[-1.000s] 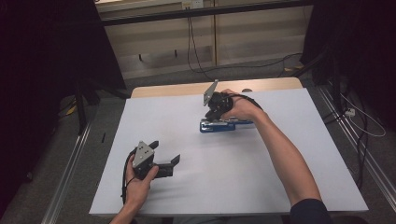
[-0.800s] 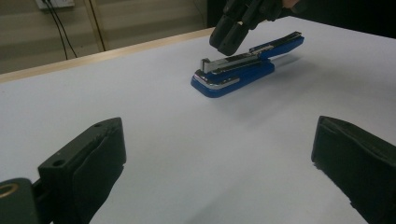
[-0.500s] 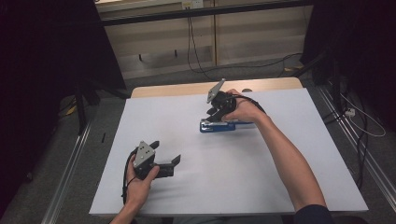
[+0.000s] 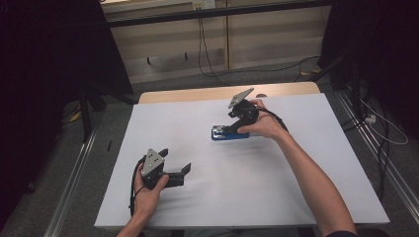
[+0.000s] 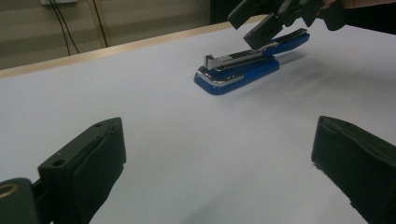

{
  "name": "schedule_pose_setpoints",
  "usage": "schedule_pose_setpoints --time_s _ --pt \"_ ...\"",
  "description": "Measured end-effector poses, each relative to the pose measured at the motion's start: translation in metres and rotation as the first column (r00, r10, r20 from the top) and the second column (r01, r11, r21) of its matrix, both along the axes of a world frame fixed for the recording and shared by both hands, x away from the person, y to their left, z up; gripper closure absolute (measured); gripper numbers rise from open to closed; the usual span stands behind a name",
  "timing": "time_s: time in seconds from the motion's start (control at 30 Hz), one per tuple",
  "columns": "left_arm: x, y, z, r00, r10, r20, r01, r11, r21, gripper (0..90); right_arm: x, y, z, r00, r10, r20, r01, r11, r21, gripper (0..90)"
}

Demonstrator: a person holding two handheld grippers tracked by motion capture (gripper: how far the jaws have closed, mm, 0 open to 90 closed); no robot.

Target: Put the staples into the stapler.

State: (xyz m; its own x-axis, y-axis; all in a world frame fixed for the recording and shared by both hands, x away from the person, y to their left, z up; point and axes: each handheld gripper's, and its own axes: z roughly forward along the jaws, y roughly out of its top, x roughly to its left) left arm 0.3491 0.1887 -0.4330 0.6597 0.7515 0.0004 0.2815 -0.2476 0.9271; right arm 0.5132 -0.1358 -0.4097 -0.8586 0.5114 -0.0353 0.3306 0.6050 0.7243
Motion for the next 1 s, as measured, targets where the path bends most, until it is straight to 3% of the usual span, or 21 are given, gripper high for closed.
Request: schedule_pose_setpoints --time_s 0.17,0.3,0.43,0.63,0.73,0.9,0.97,1.0 --pt "0.0 0.001 0.0 1.0 0.006 -0.003 -0.006 1.0 -0.005 3.1 -0.006 -0.004 -0.001 0.9977 -0.068 -0.002 0.068 0.9971 0.035 15.6" --pt "0.001 0.001 0.0 1.0 0.005 -0.005 -0.005 1.0 -0.007 3.1 -0.014 -0.005 -0.002 0.9911 -0.132 0.016 0.13 0.988 0.083 7.7" --pt "0.002 0.0 -0.001 0.9999 0.008 -0.009 -0.008 1.0 -0.006 3.1 -0.021 -0.008 -0.007 0.9835 -0.18 0.017 0.178 0.9791 0.099 6.6" --pt "0.004 0.0 -0.001 0.9998 0.019 -0.012 -0.019 0.9998 -0.004 3.2 -0.036 -0.02 -0.009 0.9653 -0.26 0.02 0.253 0.9523 0.17 6.0" --pt "0.003 0.0 0.0 0.9996 0.014 -0.025 -0.015 0.9996 -0.024 3.2 -0.043 -0.027 -0.013 0.9592 -0.281 0.031 0.273 0.9489 0.159 8.7" --pt "0.002 -0.001 0.002 0.9996 0.028 -0.002 -0.028 0.9995 -0.015 3.1 -0.055 -0.04 -0.016 0.9334 -0.358 0.029 0.343 0.9125 0.224 7.4" --pt "0.002 -0.003 0.001 0.9995 0.031 0.004 -0.031 0.9995 -0.006 3.1 -0.059 -0.044 -0.017 0.9327 -0.361 0.004 0.352 0.9131 0.206 5.6" --pt "0.003 -0.003 0.001 0.9996 0.028 0.006 -0.028 0.9996 0.002 3.1 -0.062 -0.045 -0.017 0.9273 -0.374 0.007 0.364 0.9062 0.215 4.5"
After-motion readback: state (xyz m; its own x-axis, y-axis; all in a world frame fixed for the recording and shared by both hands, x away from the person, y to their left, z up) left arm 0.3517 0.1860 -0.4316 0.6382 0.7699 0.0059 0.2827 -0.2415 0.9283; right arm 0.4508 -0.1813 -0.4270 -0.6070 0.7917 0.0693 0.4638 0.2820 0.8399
